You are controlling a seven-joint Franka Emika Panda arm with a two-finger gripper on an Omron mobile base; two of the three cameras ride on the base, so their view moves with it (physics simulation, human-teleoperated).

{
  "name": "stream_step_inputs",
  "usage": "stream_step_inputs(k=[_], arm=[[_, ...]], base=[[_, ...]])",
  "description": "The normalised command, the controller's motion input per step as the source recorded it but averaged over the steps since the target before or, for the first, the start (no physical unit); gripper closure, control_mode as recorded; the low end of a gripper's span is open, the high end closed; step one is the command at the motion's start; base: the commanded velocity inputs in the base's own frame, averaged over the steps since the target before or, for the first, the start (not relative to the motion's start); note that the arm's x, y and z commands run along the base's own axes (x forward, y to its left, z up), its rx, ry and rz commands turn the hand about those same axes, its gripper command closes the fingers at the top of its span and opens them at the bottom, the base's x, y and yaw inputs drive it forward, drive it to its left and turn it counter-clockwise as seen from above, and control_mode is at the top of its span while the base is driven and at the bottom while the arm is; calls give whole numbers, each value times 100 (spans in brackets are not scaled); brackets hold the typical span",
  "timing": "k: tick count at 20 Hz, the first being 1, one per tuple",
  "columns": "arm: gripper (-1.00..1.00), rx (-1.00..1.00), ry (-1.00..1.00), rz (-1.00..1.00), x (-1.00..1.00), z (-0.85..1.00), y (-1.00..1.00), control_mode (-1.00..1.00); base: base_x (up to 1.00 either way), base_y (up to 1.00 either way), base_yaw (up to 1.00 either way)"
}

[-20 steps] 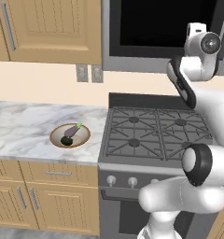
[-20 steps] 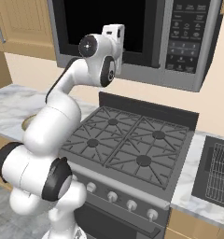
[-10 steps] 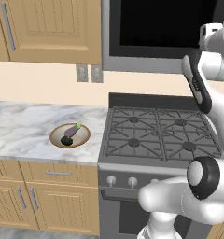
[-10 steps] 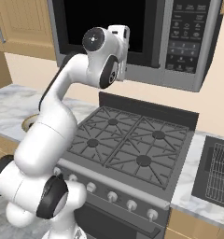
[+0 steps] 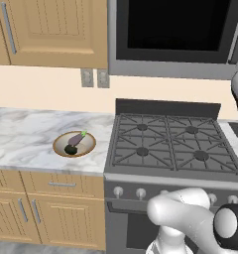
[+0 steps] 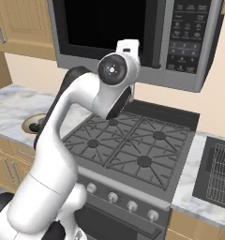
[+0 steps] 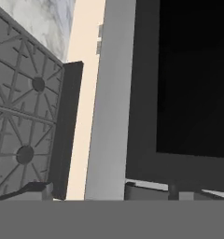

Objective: Place the bowl containing the broccoli and hot dog in the microwave. Close the microwave door and press the start button to microwave the meal.

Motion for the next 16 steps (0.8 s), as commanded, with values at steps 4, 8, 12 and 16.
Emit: stream_step_inputs(k=[4, 8, 12, 16], arm=[[-100, 0, 0, 5, -74, 0, -31, -100], [-100, 0, 0, 0, -49, 0, -42, -100], [-100, 0, 0, 0, -25, 0, -39, -100], [100, 0, 0, 0, -6, 0, -25, -100]], base=[[0, 0, 0], [0, 0, 0], [0, 0, 0], [0, 0, 0]])
